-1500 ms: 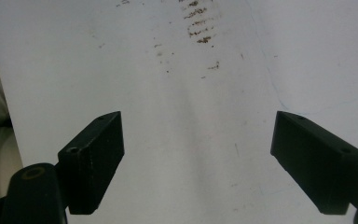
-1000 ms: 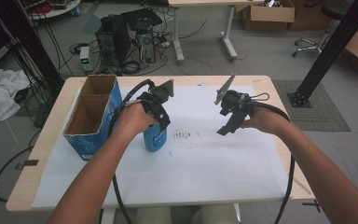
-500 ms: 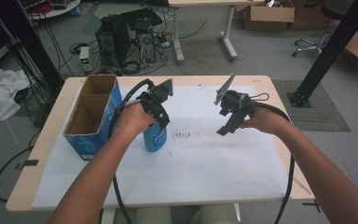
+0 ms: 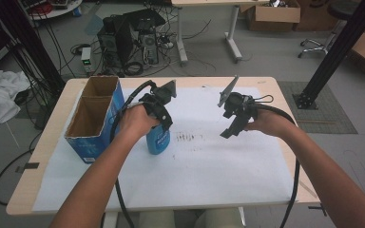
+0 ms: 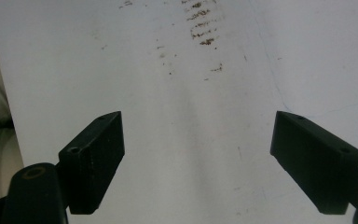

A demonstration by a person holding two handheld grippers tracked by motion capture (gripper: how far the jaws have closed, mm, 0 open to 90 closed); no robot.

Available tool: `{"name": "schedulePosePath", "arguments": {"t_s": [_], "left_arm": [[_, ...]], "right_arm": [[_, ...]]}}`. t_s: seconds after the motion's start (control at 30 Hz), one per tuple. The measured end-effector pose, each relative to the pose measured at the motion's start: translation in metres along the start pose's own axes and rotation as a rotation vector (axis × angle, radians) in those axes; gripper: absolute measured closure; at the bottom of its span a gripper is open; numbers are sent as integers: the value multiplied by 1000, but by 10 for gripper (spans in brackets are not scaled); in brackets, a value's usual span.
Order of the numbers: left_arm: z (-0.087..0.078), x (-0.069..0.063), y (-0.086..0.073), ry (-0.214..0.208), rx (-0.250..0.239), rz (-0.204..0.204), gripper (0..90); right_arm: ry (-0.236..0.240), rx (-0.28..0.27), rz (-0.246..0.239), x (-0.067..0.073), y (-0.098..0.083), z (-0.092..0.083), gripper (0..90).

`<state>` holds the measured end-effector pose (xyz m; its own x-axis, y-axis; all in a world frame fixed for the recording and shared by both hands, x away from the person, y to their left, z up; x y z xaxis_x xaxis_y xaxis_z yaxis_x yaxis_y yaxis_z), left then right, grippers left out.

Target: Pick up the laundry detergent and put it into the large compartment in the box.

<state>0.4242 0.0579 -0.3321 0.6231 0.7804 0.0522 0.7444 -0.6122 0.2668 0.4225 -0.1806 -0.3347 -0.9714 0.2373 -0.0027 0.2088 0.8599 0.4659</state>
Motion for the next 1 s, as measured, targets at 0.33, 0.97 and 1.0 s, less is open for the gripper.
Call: {"name": "schedulePosePath", "arguments": {"t_s": [0.33, 0.97, 1.0], "left_arm": [[-1, 1, 0, -2, -12, -9, 313], [-2, 3, 0, 12, -21, -10, 363], [-2, 3, 0, 11, -24, -11, 367]], "right_arm": [[2, -3, 0, 0, 0, 0, 173], [10, -1, -2, 1, 0, 3, 173], [10, -1, -1, 1, 0, 3, 174]]}}
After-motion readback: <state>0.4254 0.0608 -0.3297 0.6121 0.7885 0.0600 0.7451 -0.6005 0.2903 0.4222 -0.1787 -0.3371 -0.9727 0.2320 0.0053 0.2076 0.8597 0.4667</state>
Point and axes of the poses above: each handheld gripper's, and its own axes: z roughly forward along the jaws, y roughly out of its top, x roughly to its left, the point moved 4 cm from there along z, roughly forward along the jaws, and after that the axes turned 7 degrees about -x, right-handed, at the moved point
